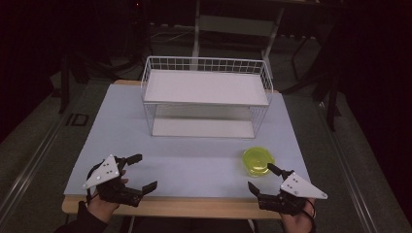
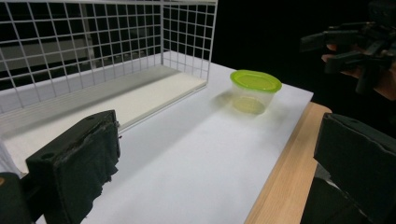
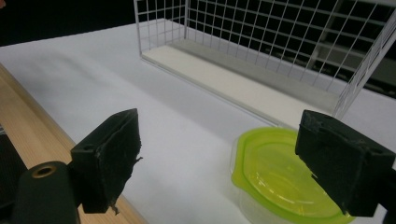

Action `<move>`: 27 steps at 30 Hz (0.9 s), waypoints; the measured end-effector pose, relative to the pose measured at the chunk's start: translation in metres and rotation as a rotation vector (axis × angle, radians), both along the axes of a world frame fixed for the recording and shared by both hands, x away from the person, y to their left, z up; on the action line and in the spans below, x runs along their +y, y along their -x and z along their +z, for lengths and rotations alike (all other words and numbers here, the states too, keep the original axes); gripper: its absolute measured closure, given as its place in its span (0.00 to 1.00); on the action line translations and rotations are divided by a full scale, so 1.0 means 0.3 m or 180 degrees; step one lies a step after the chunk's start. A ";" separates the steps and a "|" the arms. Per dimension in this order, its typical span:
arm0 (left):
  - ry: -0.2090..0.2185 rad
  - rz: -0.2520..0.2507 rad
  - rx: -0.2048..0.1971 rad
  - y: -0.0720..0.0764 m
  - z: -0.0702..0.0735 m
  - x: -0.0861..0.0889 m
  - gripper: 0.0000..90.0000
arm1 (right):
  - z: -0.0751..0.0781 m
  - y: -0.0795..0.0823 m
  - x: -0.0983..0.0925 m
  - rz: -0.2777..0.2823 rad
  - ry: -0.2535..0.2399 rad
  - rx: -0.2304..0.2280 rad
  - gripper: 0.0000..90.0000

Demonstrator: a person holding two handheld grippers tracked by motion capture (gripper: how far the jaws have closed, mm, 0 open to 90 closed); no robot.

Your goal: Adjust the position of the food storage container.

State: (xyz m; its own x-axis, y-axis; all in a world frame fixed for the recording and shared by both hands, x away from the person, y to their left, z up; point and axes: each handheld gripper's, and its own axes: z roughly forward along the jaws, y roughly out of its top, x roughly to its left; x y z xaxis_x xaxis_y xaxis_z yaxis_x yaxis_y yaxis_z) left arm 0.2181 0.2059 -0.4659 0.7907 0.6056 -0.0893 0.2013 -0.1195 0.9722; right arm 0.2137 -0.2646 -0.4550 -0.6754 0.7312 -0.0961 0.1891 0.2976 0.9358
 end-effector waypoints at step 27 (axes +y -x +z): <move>0.0002 -0.0054 0.0027 -0.001 -0.004 -0.002 0.01 | 0.201 -0.075 -0.010 -0.0125 0.0033 -0.0047 0.33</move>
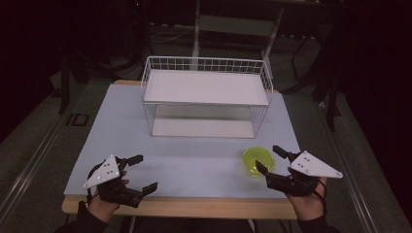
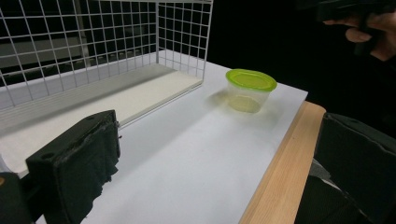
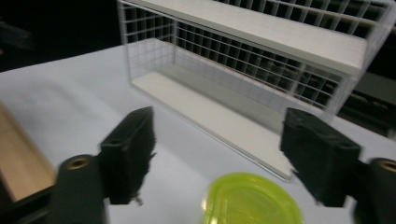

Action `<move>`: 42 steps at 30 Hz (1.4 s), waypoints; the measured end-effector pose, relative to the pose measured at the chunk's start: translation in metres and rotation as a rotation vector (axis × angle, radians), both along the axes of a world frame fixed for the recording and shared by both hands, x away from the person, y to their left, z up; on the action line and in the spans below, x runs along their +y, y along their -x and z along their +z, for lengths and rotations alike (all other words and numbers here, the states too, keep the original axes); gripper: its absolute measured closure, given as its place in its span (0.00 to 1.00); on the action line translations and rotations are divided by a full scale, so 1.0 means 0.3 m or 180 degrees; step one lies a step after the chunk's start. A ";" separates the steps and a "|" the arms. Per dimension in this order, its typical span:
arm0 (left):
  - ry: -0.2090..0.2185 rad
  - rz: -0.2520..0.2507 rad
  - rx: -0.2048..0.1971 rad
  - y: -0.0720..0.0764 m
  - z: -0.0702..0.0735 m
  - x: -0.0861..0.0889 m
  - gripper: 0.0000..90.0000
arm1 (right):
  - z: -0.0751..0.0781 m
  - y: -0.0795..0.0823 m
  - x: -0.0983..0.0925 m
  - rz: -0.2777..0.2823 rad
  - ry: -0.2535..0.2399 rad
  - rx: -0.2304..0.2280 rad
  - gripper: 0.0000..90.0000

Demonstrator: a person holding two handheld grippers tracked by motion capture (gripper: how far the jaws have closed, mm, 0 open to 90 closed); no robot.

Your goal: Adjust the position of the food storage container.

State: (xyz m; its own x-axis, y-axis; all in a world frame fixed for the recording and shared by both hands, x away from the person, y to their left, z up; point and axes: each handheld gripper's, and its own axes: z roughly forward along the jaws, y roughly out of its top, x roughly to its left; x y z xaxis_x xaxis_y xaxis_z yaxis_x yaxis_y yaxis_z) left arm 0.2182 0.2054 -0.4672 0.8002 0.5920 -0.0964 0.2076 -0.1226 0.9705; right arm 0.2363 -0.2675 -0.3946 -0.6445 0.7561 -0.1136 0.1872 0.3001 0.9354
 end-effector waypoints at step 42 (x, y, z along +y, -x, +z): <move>-0.0048 -0.0034 -0.0010 0.000 -0.003 -0.007 0.01 | -0.410 -0.303 -0.131 -0.0523 0.0512 0.1649 1.00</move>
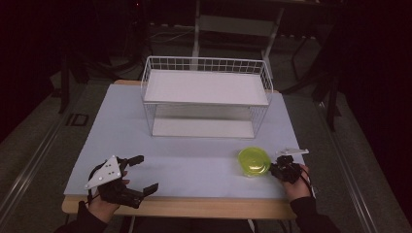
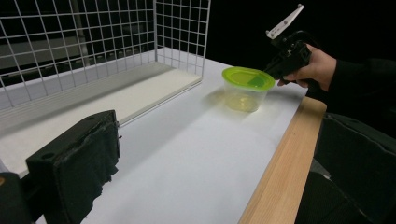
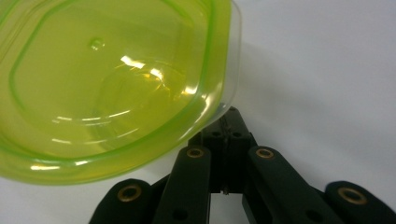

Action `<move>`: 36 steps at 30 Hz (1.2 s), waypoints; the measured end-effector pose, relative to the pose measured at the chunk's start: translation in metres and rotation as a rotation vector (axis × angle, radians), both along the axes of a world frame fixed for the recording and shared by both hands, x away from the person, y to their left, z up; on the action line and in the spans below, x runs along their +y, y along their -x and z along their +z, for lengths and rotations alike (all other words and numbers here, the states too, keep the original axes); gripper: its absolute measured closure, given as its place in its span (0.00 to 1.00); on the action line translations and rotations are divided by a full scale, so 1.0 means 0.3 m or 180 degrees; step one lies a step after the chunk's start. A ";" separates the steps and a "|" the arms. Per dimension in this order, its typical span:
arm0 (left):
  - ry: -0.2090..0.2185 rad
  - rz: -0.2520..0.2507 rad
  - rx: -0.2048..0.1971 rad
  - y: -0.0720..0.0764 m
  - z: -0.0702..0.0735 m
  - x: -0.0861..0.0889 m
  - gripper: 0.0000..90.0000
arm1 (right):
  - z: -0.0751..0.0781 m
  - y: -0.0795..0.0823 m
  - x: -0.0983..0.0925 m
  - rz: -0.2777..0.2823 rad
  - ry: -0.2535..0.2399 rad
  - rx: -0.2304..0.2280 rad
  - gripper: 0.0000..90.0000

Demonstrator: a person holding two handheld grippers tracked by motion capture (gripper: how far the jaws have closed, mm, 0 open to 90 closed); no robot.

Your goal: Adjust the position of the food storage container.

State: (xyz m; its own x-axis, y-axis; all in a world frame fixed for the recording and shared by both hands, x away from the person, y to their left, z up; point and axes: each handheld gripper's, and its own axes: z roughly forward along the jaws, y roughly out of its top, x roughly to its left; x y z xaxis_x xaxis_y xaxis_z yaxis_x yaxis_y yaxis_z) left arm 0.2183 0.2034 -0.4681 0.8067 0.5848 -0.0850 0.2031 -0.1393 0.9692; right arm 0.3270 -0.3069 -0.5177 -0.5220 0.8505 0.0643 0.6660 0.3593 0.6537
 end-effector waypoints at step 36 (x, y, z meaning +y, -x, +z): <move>-0.0064 -0.0016 0.0029 -0.002 -0.003 -0.001 0.01 | -0.022 -0.007 0.457 0.0938 -0.0129 0.0133 1.00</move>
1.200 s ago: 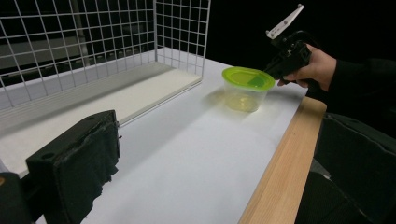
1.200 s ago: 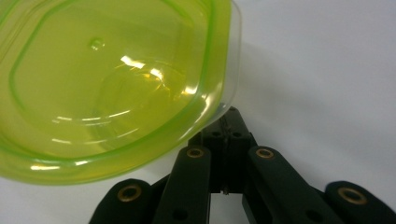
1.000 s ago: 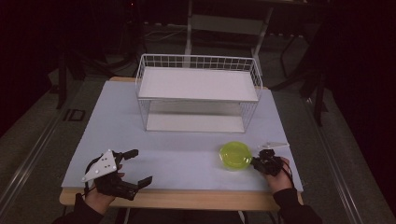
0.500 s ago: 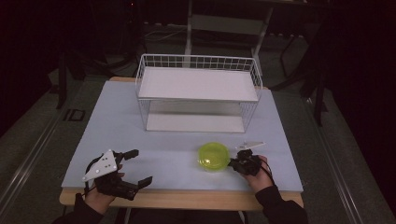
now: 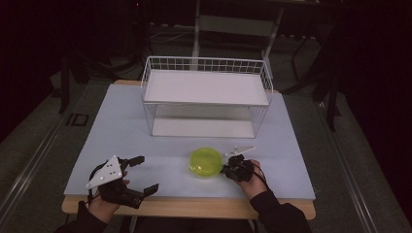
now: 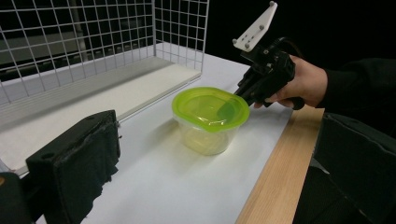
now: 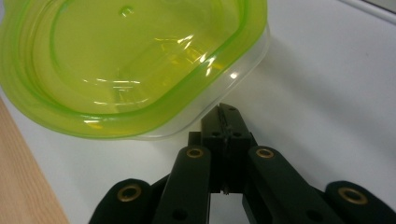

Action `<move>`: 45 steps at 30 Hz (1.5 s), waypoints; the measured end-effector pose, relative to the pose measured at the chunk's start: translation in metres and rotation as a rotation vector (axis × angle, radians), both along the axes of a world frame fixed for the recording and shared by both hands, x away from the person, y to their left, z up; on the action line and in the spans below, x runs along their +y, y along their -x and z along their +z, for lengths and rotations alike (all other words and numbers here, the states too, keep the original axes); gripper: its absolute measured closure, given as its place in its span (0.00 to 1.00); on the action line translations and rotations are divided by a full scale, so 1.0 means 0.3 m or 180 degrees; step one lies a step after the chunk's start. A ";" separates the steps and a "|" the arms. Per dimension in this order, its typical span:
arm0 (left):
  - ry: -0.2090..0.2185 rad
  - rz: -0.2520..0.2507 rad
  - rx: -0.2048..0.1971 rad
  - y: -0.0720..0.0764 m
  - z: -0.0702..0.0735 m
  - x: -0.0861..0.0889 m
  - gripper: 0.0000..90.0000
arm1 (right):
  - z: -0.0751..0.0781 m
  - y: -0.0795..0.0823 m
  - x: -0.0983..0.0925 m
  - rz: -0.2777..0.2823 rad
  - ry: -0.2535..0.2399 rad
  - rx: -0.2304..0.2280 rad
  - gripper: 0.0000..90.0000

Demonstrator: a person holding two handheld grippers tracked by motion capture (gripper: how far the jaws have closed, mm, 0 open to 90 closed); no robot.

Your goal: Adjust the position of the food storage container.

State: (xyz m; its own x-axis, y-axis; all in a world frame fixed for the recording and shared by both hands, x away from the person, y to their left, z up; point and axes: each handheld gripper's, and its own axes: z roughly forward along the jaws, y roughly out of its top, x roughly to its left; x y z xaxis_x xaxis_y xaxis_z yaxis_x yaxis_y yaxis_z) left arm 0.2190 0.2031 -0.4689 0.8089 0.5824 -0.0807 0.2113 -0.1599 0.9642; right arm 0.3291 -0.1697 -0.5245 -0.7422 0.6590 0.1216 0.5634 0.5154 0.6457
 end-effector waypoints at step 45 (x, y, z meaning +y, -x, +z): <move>-0.0084 -0.0125 0.0194 -0.013 -0.011 -0.021 0.01 | 0.211 0.169 -0.170 -0.0007 -0.0800 -0.0695 0.15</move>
State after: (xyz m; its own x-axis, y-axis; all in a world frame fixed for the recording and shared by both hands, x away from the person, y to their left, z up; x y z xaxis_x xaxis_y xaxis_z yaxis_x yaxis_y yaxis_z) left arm 0.2230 0.1967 -0.4723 0.8252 0.5529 -0.1155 0.2627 -0.1946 0.9451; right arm 0.2784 -0.2206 -0.4610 -0.7672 0.6303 0.1189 0.3988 0.3236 0.8581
